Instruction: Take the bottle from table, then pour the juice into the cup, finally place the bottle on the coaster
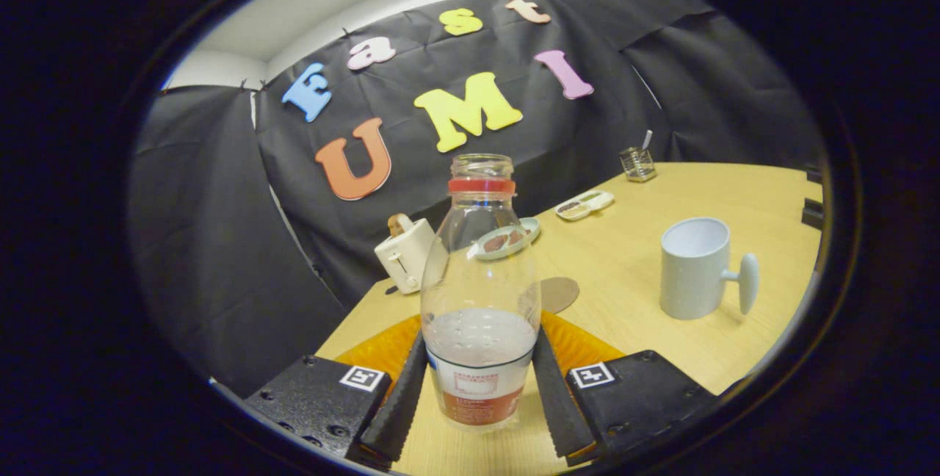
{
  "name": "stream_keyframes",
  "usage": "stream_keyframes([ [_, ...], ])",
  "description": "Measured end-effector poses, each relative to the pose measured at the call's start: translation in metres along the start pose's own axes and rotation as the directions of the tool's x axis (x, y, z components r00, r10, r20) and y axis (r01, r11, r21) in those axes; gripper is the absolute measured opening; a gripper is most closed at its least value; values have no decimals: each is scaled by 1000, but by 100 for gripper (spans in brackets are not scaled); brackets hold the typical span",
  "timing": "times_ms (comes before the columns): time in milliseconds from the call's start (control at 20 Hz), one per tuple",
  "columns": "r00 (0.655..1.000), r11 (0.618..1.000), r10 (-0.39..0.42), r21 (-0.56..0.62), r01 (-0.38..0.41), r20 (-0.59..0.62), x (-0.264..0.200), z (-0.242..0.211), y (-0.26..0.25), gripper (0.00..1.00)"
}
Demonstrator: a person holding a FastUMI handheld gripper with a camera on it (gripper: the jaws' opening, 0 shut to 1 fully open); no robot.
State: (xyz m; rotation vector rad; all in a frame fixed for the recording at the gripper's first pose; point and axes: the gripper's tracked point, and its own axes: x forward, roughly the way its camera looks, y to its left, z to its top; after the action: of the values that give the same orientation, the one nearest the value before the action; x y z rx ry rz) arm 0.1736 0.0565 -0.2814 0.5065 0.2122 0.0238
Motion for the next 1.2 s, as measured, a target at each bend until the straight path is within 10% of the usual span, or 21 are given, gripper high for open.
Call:
stream_keyframes([
  [550, 993, 897, 116, 431, -101, -9, 5, 22, -10, 77],
  [1200, 990, 545, 138, 834, -89, 16, 20, 51, -31, 77],
])
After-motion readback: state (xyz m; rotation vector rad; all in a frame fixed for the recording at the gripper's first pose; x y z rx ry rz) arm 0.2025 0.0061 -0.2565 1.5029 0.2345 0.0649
